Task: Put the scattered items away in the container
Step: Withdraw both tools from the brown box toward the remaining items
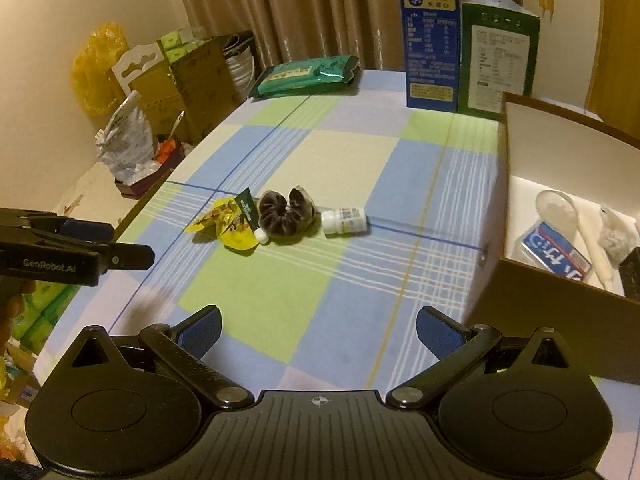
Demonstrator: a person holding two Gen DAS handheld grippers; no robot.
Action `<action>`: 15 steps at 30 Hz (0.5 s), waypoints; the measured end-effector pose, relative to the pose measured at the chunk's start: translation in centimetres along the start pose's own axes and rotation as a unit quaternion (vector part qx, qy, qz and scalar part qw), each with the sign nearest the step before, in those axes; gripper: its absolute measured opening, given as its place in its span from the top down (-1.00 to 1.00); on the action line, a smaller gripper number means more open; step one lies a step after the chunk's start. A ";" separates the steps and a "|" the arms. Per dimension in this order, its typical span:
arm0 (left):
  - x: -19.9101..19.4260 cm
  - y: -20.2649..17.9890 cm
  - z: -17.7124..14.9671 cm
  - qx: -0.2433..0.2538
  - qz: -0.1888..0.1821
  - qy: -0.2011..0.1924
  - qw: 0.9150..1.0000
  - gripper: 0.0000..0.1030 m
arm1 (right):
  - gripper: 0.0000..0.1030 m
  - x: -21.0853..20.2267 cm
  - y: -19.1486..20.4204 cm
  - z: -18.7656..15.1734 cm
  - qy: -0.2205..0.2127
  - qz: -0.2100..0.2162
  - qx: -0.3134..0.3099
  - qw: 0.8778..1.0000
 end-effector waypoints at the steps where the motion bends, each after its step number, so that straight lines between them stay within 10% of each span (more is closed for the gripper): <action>1: 0.4 0.1 0.2 0.002 0.000 0.001 1.000 -0.49 | -0.96 0.3 0.1 0.3 0.000 -0.001 -0.001 1.000; 15: 6.5 0.2 5.2 0.046 -0.015 0.022 0.999 -0.19 | -0.55 6.7 0.2 4.7 0.003 -0.033 -0.038 0.999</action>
Point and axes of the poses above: each gripper's, at about its wrist camera, not at the fingertips, and x roughly the way its jaws point, y to its left, z to its top, the point moved 7 cm from there along x, roughly the way its jaws point, and after that the axes turned 11 degrees about y, right-handed, at the moved point
